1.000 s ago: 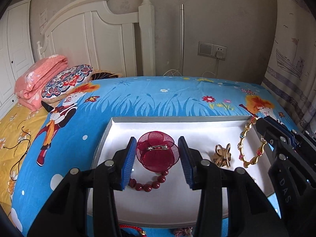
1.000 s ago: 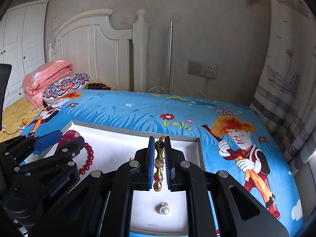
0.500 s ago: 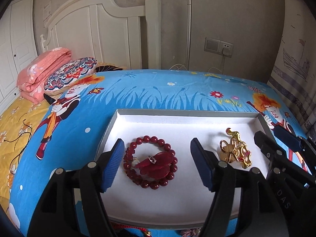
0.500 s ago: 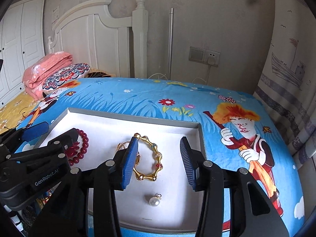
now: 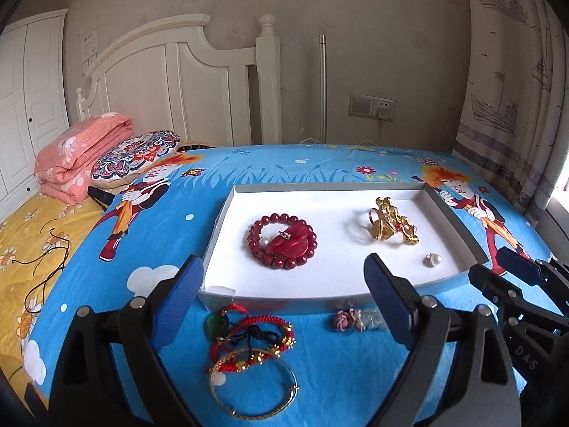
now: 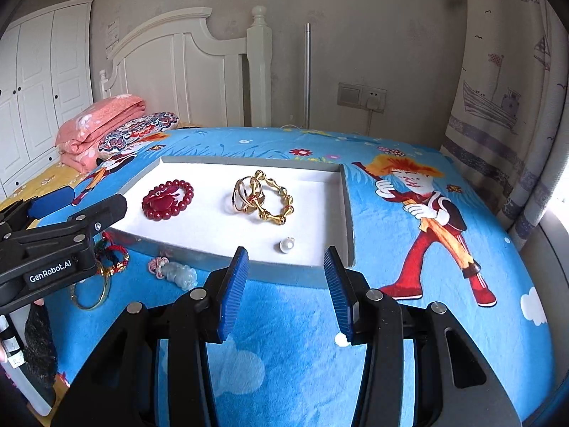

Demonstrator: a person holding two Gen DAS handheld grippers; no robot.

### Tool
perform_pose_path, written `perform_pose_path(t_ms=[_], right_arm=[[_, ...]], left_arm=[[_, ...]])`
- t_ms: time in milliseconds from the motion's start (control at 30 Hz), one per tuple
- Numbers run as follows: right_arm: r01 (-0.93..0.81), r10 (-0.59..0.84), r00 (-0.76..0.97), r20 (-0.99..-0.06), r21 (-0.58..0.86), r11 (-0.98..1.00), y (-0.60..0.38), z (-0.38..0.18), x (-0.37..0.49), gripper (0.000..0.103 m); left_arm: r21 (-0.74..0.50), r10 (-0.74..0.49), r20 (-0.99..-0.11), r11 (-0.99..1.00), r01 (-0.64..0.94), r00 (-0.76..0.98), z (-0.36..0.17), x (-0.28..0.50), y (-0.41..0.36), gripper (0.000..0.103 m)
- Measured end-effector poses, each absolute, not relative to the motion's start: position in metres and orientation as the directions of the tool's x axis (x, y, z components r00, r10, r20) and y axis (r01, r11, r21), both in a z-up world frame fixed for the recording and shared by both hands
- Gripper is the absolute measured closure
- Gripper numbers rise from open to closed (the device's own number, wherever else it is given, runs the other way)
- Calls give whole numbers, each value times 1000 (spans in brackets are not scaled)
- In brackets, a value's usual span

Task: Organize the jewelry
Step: 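Withdraw both tools from the tray toward the remaining jewelry on the bed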

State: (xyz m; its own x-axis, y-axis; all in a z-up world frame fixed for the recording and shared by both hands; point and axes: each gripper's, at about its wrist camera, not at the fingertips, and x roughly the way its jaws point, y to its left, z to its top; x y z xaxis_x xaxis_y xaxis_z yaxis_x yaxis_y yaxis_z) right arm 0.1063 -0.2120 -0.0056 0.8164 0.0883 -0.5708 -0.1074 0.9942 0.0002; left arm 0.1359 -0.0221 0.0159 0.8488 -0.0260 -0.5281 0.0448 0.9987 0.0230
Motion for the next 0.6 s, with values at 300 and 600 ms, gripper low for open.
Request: perform_pose_path(t_ms=[300,600], right_arm=[[-145,137,779,-612,38,989,-190,-32,87,59],[-189,159,756,-635,21,982,-162,-40,90,60]], left_arm=[[35,-6,-538,999,30,843,-22,83,-1,12],[39,2,-573,999,25,820,-51,67,12,12]])
